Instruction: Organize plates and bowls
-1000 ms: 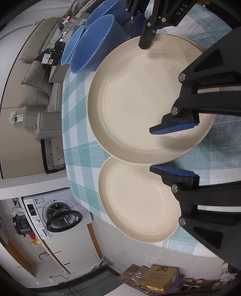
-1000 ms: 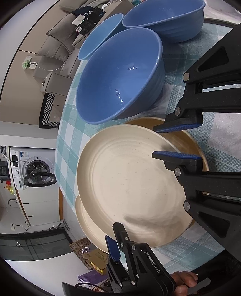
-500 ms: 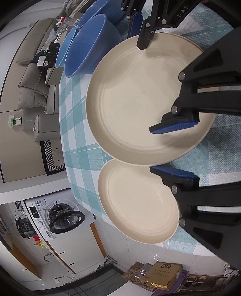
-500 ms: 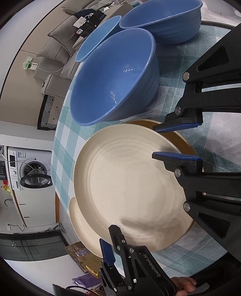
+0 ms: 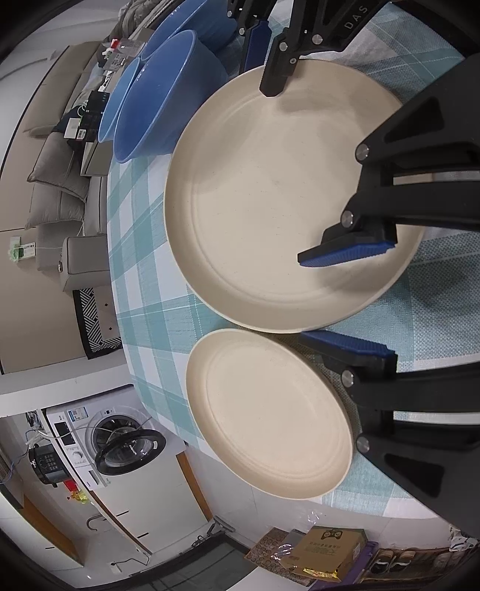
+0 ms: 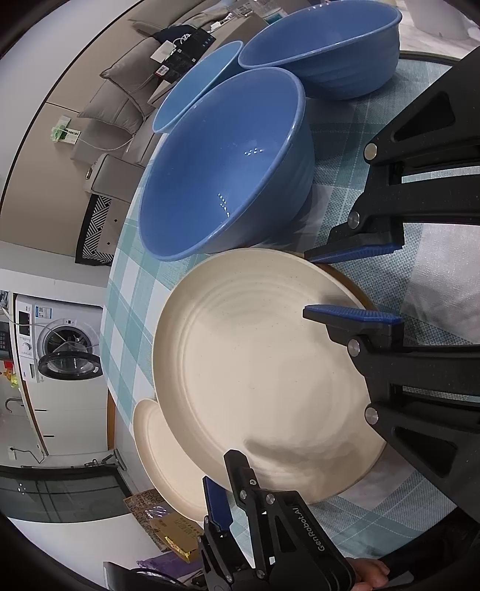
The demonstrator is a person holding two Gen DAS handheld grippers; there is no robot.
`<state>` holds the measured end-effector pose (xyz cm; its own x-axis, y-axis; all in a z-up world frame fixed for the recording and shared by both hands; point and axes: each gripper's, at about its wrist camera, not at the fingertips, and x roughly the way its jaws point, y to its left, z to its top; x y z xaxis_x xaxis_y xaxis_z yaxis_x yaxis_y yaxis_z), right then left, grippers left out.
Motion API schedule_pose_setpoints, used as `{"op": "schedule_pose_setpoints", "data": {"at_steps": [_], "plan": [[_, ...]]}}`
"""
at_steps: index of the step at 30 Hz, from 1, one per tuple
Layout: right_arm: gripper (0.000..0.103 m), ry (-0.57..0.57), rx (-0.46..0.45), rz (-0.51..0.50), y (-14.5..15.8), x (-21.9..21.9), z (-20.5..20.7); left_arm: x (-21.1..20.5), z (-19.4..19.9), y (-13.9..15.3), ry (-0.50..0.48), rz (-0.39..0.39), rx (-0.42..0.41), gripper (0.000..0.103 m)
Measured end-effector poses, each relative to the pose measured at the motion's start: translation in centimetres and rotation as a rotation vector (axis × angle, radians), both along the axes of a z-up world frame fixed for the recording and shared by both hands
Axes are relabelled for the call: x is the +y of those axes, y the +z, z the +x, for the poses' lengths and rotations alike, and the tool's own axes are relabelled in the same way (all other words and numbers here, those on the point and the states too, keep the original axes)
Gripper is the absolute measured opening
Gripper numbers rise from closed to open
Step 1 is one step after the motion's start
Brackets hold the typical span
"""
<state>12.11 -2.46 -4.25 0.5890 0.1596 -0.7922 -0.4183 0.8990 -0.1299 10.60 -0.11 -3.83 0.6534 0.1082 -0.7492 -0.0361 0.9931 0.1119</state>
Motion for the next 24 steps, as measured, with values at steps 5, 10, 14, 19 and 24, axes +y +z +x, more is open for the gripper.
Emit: {"op": "schedule_pose_setpoints", "data": {"at_steps": [5,10,14,19,24], "plan": [[0.030,0.005,0.006,0.006,-0.1,0.2,-0.1,0.0,0.1,-0.3,-0.012,-0.015,0.022,0.037],[0.033,0.008,0.016,0.015,-0.3,0.1,0.0,0.0,0.2,-0.4,-0.017,-0.021,0.026,0.039],[0.046,0.020,0.031,0.034,-0.4,0.1,0.0,0.1,0.2,-0.3,-0.027,-0.048,0.023,0.047],[0.066,0.039,0.018,0.065,0.3,0.0,-0.2,0.1,0.1,0.1,-0.040,-0.081,0.015,0.053],[0.085,0.026,-0.004,0.100,1.2,-0.5,-0.4,0.2,-0.4,1.0,-0.046,-0.098,-0.009,0.056]]}}
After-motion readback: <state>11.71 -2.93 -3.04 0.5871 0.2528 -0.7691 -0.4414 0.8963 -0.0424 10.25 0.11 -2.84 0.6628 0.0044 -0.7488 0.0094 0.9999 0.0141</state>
